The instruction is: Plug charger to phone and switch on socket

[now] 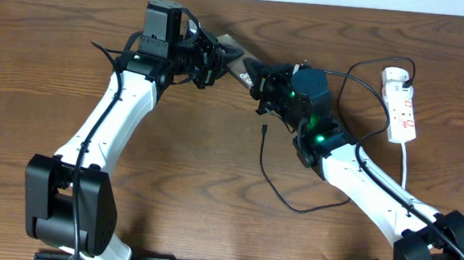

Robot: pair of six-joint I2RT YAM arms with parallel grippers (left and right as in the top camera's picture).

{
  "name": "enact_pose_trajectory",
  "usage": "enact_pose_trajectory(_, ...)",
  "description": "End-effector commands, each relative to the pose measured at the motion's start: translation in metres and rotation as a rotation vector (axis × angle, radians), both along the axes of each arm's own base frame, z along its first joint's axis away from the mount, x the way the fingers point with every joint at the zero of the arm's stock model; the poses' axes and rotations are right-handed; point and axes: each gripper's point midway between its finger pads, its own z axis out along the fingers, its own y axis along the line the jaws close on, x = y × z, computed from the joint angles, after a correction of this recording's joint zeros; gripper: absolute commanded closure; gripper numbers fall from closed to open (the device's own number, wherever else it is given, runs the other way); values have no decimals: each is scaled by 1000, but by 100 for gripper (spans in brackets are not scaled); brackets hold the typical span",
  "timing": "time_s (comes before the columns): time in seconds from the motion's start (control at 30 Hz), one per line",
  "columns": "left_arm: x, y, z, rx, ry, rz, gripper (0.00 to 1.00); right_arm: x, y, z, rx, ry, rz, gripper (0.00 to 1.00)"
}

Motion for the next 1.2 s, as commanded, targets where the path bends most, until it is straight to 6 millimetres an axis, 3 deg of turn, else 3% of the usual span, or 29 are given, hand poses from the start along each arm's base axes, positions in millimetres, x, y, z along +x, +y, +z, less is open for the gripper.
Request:
enact_pose_trajectory(0.0, 36, 41, -12, 180, -111, 171, 93, -21, 23, 21, -76, -138, 173, 98)
enact_pose_trajectory(0.17, 36, 41, -12, 179, -116, 172, 92, -28, 32, 23, -70, -145, 194, 99)
enact_pose_trajectory(0.27, 36, 41, -12, 177, -112, 173, 83, -30, 37, 28, -59, -166, 205, 98)
enact_pose_trajectory(0.43, 36, 41, -11, 170, -105, 180, 78, -36, 45, 33, -47, -186, 224, 98)
enact_pose_trajectory(0.6, 36, 40, -11, 163, -101, 176, 79, -41, 50, 34, -41, -189, 245, 98)
enact_pose_trajectory(0.67, 35, 39, -10, 149, -91, 174, 92, -41, 50, 35, -41, -191, 245, 98)
enact_pose_trajectory(0.87, 34, 34, -4, 133, -130, 137, 92, -38, 47, 34, -78, -221, 228, 98)
enact_pose_trajectory(1.17, 36, 35, -3, 214, -260, 60, 93, -30, 38, 25, -197, -275, 192, 71)
